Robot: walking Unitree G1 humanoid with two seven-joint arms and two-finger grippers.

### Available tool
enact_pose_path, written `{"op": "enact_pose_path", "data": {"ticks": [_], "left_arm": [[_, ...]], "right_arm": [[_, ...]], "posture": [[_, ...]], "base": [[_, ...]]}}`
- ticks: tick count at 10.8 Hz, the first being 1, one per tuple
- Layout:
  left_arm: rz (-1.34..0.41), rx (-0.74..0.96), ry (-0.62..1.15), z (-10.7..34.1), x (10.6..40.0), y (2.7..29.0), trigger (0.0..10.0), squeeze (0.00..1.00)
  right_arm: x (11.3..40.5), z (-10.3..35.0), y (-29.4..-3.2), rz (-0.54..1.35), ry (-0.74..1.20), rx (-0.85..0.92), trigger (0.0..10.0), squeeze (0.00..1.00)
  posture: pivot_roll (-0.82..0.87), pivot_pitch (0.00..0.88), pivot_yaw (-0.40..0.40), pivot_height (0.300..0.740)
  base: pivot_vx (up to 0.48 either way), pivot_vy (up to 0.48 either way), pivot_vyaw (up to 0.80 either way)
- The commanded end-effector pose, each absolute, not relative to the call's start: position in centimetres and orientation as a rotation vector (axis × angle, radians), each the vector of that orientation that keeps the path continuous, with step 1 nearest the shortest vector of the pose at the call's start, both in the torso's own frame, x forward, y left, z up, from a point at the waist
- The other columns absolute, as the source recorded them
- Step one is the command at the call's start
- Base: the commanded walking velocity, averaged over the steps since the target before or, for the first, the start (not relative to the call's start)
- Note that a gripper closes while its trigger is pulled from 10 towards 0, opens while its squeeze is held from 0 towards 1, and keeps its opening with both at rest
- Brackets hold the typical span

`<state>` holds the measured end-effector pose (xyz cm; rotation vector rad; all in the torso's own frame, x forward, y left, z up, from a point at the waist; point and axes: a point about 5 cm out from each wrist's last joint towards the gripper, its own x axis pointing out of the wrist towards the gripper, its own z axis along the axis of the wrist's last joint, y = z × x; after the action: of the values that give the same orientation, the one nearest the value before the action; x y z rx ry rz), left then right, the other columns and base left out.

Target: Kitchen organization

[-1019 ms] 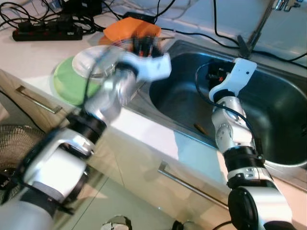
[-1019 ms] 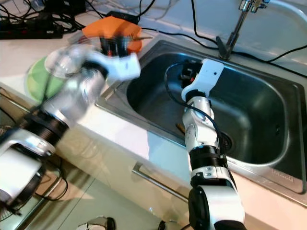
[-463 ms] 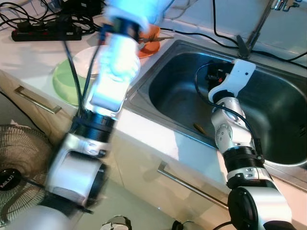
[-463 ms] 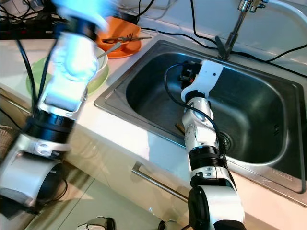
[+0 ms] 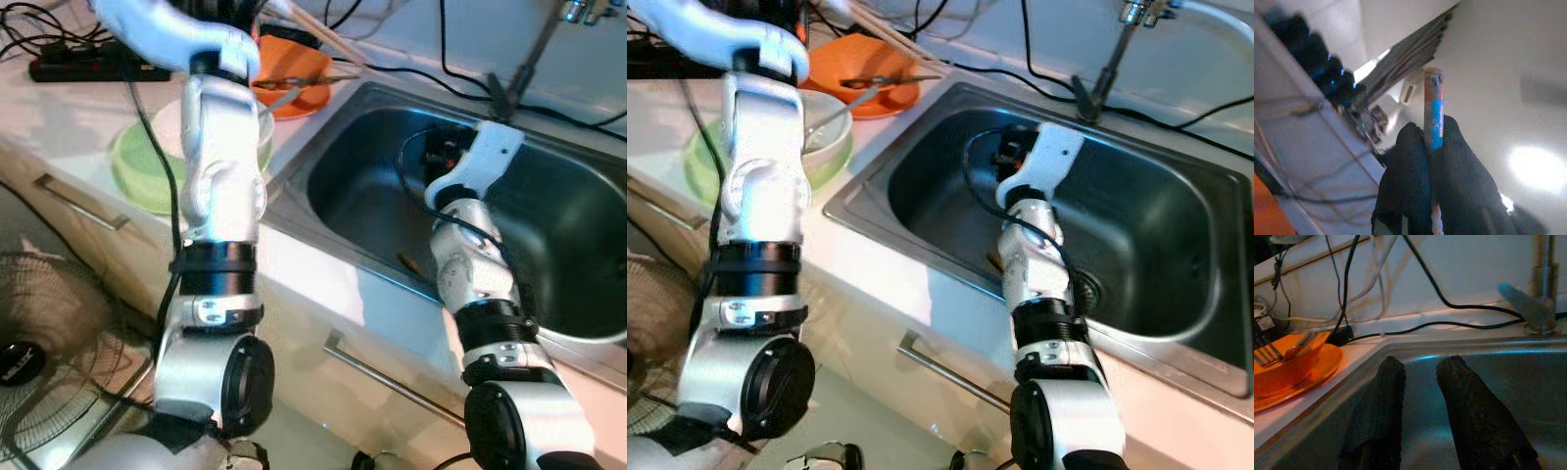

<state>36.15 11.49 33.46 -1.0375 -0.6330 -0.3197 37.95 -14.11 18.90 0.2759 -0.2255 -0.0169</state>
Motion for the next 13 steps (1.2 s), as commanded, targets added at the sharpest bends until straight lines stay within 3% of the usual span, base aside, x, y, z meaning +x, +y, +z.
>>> {"op": "enact_pose_path", "data": {"ticks": [1,3,6,7,8,11,13], "left_arm": [[-0.351,-1.128,-0.598,32.7,36.3,11.6,10.0,0.00],[-0.437,-1.359,-0.506,30.4,36.6,11.5,10.0,0.00],[-0.431,-1.461,-0.439,28.2,36.6,11.5,10.0,0.00],[-0.420,-1.469,-0.424,27.7,36.8,11.6,10.0,0.00],[-0.404,-1.454,-0.414,27.3,36.9,11.8,10.0,0.00],[-0.407,-1.404,-0.420,27.4,36.8,11.5,10.0,0.00],[-0.394,-1.390,-0.420,27.4,36.7,11.5,10.0,0.00]], "right_arm": [[37.8,18.8,-14.6,-0.040,-0.230,0.291,10.0,0.00],[37.9,18.6,-14.6,-0.050,-0.213,0.384,10.0,0.00],[38.0,18.8,-14.7,-0.055,-0.193,0.581,10.0,0.00],[38.0,18.9,-14.7,-0.046,-0.187,0.661,10.0,0.34],[38.0,19.0,-14.6,-0.006,-0.184,0.818,10.0,1.00],[37.6,19.6,-14.6,0.113,-0.230,1.126,10.0,1.00],[37.2,19.9,-14.6,0.157,-0.260,1.198,10.0,1.00]], "posture": [[0.06,0.064,-0.037,0.740],[0.06,0.068,-0.038,0.740],[0.05,0.071,-0.035,0.740],[0.05,0.073,-0.033,0.740],[0.05,0.077,-0.032,0.740],[0.05,0.080,-0.029,0.740],[0.05,0.083,-0.026,0.740]], "base": [[0.000,0.000,0.00],[0.000,0.000,0.00],[0.000,0.000,0.00],[0.000,0.000,0.00],[0.000,0.000,0.00],[0.000,0.000,0.00],[0.000,0.000,0.00]]}}
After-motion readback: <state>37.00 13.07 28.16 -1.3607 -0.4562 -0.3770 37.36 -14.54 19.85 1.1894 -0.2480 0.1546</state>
